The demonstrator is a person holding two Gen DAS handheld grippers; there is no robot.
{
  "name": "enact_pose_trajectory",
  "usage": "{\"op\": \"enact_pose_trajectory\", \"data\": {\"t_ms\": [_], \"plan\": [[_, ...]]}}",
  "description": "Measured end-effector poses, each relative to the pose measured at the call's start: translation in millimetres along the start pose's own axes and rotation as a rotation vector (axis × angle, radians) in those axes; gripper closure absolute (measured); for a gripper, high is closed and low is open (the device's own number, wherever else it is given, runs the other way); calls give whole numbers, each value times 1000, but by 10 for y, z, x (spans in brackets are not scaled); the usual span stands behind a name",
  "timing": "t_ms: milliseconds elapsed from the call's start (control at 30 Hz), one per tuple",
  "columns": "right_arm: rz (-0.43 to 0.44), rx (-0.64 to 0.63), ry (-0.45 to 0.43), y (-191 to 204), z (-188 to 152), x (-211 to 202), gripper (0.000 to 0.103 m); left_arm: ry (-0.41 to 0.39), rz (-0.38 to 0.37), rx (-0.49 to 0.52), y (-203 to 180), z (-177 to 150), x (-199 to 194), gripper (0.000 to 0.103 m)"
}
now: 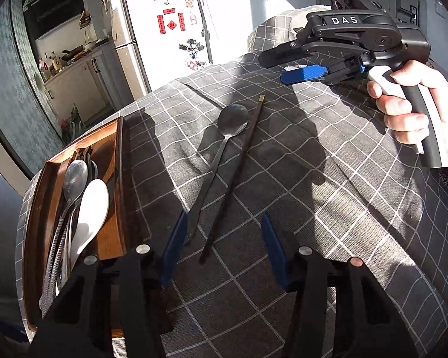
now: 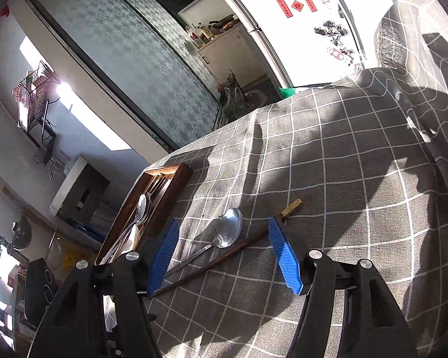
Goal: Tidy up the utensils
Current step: 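Move the left gripper back over the remaining spoon and chopstick, then close the left gripper on the dark gold-tipped chopstick, then carry the chopstick into the tray and release it with the left gripper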
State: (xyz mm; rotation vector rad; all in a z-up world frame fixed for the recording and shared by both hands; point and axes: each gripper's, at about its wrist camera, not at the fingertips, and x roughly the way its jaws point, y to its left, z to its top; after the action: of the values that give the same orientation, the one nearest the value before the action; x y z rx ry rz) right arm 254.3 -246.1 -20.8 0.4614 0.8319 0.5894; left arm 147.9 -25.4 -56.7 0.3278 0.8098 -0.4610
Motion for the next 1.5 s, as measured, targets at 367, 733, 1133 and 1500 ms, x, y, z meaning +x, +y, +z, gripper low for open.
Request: {"op": "enact_pose_trajectory", "data": {"t_ms": [367,733,1133,1500], "plan": [[45,-64,-8,226,-49,-47,39,73,-66,-102,142,30,170,67],[-17,3,67,89,-142,153,39,41,-93,-82,4,70,10,97],[-4,119,132,168,-362,448,43,-59,-152,-67,-237,148,-354,98],[-42,85,74,320,-347,313,85,-85,-134,-33,-303,54,-427,98]]}}
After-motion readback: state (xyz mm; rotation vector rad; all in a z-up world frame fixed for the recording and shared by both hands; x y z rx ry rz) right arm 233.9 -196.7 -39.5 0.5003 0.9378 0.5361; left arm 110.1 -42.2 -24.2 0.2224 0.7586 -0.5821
